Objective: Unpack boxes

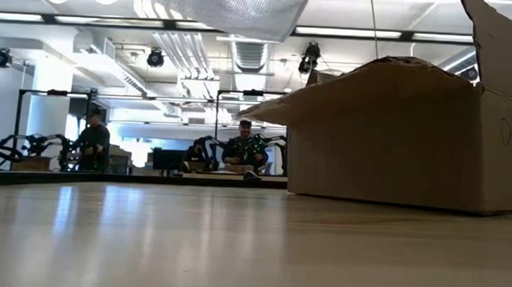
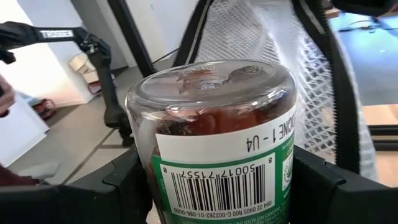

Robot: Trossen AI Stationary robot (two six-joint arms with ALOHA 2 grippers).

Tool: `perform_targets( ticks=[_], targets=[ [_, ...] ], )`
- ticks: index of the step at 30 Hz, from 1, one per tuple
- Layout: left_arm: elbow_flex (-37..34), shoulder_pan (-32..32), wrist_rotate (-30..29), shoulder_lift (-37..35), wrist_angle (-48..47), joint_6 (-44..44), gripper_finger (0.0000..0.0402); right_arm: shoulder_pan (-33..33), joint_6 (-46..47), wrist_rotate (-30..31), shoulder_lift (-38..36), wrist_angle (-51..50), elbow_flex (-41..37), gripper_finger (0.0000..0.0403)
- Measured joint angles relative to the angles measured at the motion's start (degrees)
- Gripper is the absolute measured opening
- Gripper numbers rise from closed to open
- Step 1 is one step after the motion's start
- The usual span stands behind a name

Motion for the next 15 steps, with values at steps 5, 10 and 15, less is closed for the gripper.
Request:
perform_targets(
  ticks=[5,10,15],
  targets=[
    [0.0,0.0,0.0,0.0,0.6,-0.2,0.0,0.0,1.0,1.1,0.0,0.1,0.0,0.0323],
    [0.0,0.0,0.0,0.0,0.7,-0.4,0.0,-0.1,2.4,1.3,-0.1,0.1,0.1,0.0367],
    [0.0,0.0,0.0,0.0,0.4,-0.4,0.0,-0.1,2.3,1.5,-0.8,0.6,0.1,0.0359]
  ],
)
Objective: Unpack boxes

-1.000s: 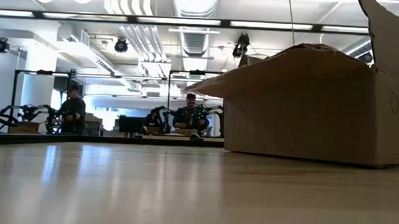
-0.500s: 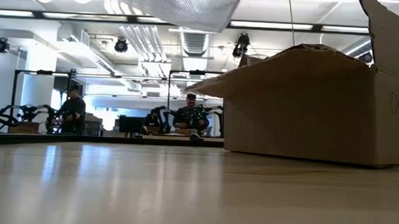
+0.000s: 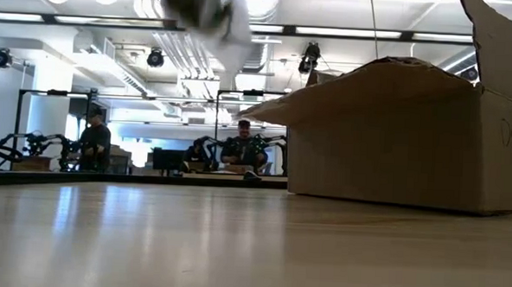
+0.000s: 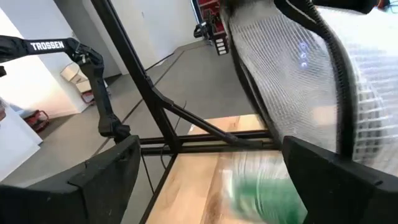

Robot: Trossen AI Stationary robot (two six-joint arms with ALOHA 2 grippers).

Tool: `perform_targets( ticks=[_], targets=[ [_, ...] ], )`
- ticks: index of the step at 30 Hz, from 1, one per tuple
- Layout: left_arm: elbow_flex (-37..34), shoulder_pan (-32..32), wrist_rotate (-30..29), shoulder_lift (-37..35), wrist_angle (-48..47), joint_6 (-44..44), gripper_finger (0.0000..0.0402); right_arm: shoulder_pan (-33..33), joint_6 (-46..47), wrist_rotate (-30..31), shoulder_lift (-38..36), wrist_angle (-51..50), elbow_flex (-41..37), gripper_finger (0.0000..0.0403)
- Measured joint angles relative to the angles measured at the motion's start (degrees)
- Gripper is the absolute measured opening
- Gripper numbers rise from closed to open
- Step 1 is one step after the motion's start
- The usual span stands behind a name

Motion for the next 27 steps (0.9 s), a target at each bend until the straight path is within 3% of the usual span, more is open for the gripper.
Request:
perform_targets(
  ticks=[15,27],
  targets=[
    [0.0,0.0,0.1,0.0,-0.8,-0.5,0.0,-0.4,-0.3,1.1,-0.5,0.4,0.0,0.0315],
    [0.0,0.0,-0.4,-0.9,-6.3,-0.7,0.0,-0.4,-2.1,2.6,-0.5,0.0,0.0,0.0309]
  ],
)
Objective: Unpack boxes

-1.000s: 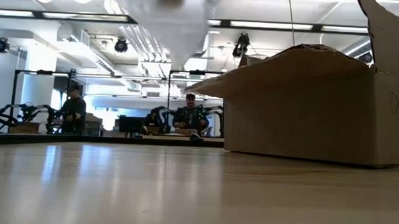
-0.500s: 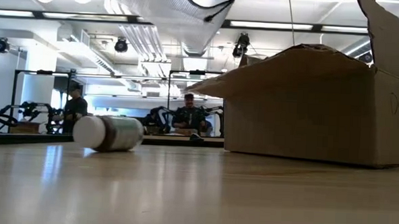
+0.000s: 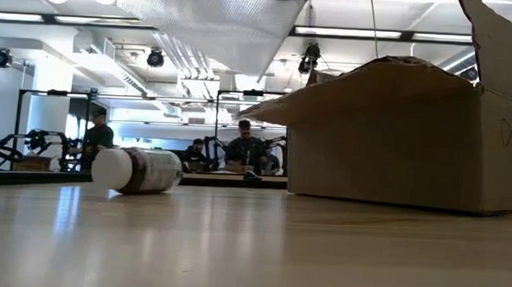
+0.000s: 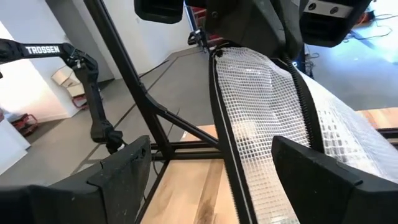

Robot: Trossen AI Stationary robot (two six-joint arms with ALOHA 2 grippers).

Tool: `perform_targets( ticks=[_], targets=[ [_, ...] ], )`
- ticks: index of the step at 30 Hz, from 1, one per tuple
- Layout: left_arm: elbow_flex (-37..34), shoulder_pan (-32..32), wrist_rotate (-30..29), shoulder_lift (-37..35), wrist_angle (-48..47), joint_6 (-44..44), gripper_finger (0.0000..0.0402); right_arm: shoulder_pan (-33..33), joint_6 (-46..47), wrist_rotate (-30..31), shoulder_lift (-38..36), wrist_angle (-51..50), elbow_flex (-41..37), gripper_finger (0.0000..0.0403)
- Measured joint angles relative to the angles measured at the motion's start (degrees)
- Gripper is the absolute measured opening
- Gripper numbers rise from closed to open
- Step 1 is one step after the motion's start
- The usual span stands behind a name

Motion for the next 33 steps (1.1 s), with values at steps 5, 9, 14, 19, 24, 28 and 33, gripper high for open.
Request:
perform_targets(
  ticks=[5,9,14,19,24,28,33],
  targets=[
    [0.0,0.1,0.0,-0.6,-0.6,0.1,0.0,-0.7,-1.0,2.6,-0.2,-0.1,0.0,0.0303],
    [0.0,0.1,-0.2,-0.7,-0.9,0.0,0.0,-1.1,-1.6,5.2,-0.6,-0.2,0.0,0.0296],
    [0.0,0.1,-0.1,-0.7,-0.9,0.0,0.0,-1.1,-3.8,9.2,-0.7,-1.3,0.0,0.0287],
    [0.0,0.1,0.1,-0.7,-1.5,-0.1,0.0,-1.1,-6.7,14.8,-0.5,-4.5,0.0,0.0276],
    [0.0,0.1,0.6,-0.7,-3.1,-0.9,0.0,-1.1,-9.5,17.0,-1.8,-4.7,-0.1,0.0267],
    [0.0,0.1,0.7,-0.7,-5.4,-2.2,0.0,-1.1,-10.8,17.9,-3.6,-4.5,0.0,0.026],
    [0.0,0.1,0.9,-0.7,-5.7,-2.6,0.0,-1.1,-13.4,19.3,-3.8,-7.8,0.0,0.0252]
  ],
)
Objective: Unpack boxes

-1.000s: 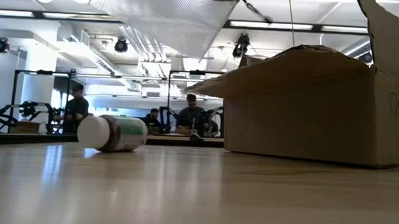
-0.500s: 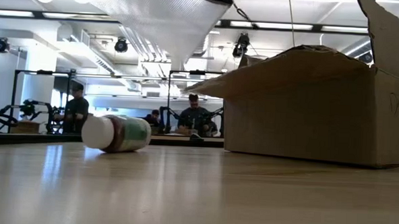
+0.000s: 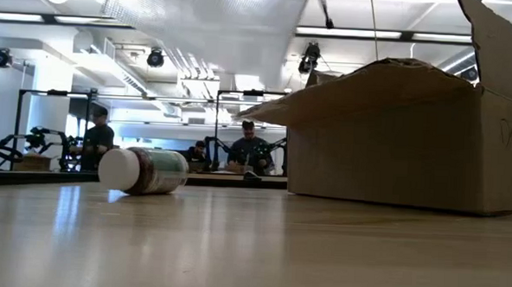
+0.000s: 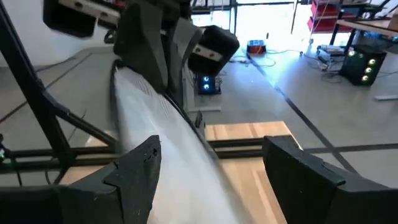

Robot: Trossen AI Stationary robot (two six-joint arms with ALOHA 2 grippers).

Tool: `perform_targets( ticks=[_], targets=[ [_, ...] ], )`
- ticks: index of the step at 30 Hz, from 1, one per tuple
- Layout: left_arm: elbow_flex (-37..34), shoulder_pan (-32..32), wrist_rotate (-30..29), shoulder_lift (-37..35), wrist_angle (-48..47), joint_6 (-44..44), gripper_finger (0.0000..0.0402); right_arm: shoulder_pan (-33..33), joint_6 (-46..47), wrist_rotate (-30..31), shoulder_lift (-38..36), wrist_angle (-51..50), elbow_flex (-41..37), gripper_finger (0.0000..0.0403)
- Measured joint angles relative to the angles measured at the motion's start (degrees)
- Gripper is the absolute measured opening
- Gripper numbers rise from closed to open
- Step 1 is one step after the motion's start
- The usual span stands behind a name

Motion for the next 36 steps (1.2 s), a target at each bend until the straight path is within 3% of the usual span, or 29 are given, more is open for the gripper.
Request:
perform_targets(
  ticks=[6,18,23,29,36],
  targets=[
    [0.0,0.0,0.9,0.0,0.0,-0.2,0.0,0.0,-4.2,2.8,1.1,-6.9,0.0,0.0244],
    [0.0,0.0,0.8,0.0,0.0,-0.4,0.0,0.0,-4.2,2.6,1.1,-8.0,0.0,0.0203],
    [0.0,0.0,0.8,0.0,0.0,-0.5,0.0,0.0,-4.2,2.5,1.1,-9.0,0.0,0.0149],
    [0.0,0.0,1.1,-0.1,-0.7,-0.7,0.0,0.0,-2.2,2.5,0.4,-8.7,0.0,0.0022],
    [0.0,0.0,1.1,-0.2,-2.5,-1.5,0.0,0.0,-0.7,2.6,-0.4,-8.5,0.0,0.0001]
  ],
)
